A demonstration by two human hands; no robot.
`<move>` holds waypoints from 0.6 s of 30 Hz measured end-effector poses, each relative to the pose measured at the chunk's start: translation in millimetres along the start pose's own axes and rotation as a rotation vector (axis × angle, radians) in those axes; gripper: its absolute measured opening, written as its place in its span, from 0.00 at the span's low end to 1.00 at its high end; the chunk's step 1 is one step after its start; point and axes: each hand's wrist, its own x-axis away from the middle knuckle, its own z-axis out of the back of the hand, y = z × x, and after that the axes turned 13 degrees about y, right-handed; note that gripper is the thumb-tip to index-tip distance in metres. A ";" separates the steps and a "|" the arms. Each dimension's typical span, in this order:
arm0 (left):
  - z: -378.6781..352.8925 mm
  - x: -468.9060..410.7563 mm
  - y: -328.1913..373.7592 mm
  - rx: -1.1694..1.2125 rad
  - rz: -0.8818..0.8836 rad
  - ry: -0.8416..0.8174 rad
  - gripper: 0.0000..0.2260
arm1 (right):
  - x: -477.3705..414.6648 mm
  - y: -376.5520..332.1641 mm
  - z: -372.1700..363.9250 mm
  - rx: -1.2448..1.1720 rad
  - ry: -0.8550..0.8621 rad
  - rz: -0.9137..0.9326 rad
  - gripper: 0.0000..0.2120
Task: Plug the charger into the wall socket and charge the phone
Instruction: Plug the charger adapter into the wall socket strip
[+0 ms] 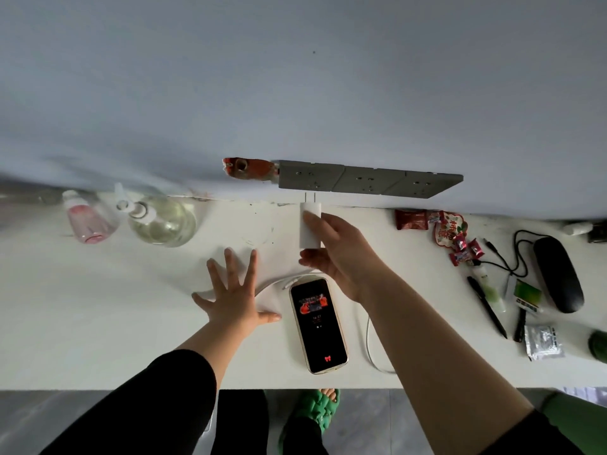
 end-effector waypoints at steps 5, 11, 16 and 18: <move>-2.6 -1.8 -2.0 0.019 -0.010 -0.001 0.60 | -5.5 -13.0 -9.4 -0.056 0.041 0.029 0.15; -4.3 -3.2 -3.3 0.026 -0.007 0.005 0.60 | -6.5 -16.6 -11.7 -0.053 0.057 0.031 0.11; -7.5 -5.3 -4.6 0.035 -0.005 0.011 0.61 | -7.2 -17.8 -13.9 -0.030 0.030 0.049 0.11; -8.5 -6.2 -5.4 0.037 -0.009 0.016 0.61 | -8.2 -21.1 -16.1 -0.031 0.032 0.054 0.11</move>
